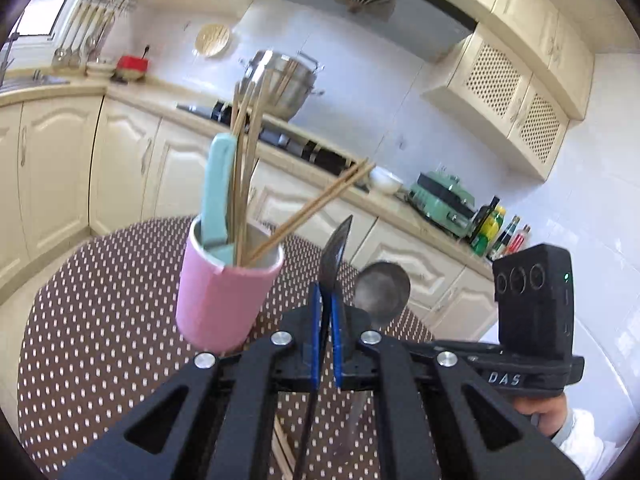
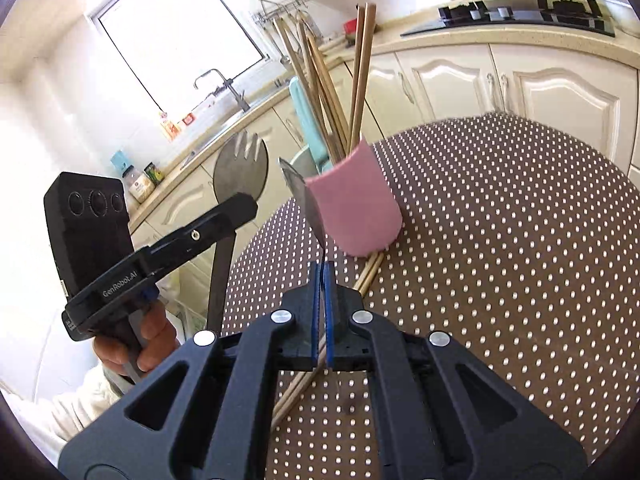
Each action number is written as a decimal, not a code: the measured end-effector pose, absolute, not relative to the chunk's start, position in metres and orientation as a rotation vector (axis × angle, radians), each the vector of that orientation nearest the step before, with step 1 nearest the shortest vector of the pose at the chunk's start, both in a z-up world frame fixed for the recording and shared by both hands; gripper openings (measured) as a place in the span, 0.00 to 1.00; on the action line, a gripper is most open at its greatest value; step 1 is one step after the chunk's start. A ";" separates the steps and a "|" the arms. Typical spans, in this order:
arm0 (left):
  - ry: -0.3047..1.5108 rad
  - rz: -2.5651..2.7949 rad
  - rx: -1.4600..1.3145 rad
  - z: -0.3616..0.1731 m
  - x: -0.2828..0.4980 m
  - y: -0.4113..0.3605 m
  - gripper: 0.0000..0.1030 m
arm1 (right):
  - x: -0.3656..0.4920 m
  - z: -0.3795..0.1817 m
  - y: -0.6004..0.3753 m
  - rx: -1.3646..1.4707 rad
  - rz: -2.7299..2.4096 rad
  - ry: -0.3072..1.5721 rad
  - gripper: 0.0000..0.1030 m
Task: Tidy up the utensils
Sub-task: 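Lift the fork and spoon with both tools toward the pink cup, then lower the fork and spoon into the pink cup and open both tools, then move both open tools back toward the two loose wooden chopsticks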
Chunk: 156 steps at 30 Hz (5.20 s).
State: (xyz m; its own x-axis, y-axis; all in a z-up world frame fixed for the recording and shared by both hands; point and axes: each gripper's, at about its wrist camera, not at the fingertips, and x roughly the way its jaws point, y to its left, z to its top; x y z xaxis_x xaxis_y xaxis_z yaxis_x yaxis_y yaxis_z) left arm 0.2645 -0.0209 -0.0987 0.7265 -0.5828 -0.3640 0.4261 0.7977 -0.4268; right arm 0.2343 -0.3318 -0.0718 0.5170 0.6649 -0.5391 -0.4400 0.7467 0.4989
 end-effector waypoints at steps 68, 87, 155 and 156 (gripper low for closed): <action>0.262 -0.438 -0.394 -0.078 0.333 0.009 0.42 | 0.318 -0.032 -0.241 0.282 0.592 0.500 0.02; 0.374 -0.242 -0.245 -0.061 0.270 0.035 0.63 | 0.291 -0.043 -0.219 0.226 0.463 0.531 0.09; 1.013 -0.361 0.011 -0.181 0.238 -0.047 0.55 | 0.190 -0.151 -0.265 0.185 0.137 0.710 0.75; 1.022 -0.366 0.008 -0.183 0.239 -0.049 0.54 | 0.189 -0.151 -0.266 0.190 0.137 0.708 0.75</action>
State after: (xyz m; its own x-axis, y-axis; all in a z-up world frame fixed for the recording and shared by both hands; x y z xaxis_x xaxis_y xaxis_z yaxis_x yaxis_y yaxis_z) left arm 0.2386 -0.0488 -0.1832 0.4659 -0.2949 -0.8342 0.3020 0.9392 -0.1634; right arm 0.1893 -0.2658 -0.1507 0.7516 0.1884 -0.6321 -0.0600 0.9739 0.2189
